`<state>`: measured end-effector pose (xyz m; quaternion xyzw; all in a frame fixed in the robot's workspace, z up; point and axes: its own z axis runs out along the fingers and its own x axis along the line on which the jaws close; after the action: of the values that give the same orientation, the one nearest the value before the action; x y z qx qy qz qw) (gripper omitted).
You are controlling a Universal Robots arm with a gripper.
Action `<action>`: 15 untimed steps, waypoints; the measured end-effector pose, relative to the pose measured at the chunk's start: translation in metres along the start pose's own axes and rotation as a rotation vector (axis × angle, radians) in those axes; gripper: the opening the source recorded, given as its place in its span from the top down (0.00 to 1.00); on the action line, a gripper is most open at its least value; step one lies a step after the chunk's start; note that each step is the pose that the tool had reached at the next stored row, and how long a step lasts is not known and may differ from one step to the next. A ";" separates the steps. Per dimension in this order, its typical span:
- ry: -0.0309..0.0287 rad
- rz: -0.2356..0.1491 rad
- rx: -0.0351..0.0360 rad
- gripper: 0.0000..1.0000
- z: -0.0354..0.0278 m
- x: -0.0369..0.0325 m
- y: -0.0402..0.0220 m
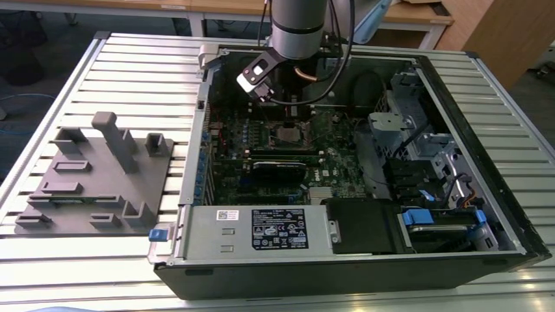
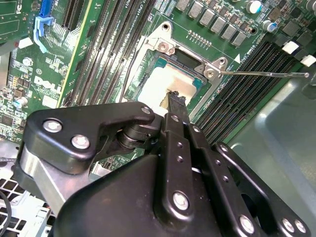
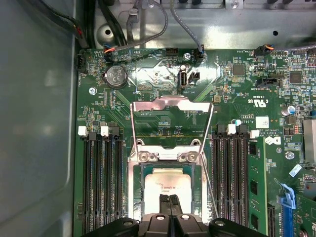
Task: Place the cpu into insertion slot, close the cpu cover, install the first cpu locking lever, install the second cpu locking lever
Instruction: 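Close the cpu cover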
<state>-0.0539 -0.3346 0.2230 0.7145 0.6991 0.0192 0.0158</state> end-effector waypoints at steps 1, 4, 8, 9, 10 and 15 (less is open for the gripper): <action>0.0000 0.000 0.0000 0.90 0.0000 0.0000 0.0000; 0.0000 0.000 0.0000 0.90 -0.0002 0.0000 0.0000; -0.0005 0.000 0.0003 0.90 -0.0011 -0.0001 0.0000; 0.0000 0.000 0.0000 0.90 -0.0012 0.0000 0.0001; 0.0001 0.000 0.0000 0.90 -0.0012 0.0000 0.0001; 0.0001 0.000 0.0000 0.90 -0.0014 0.0000 0.0001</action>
<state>-0.0539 -0.3346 0.2244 0.7145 0.6991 0.0192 0.0158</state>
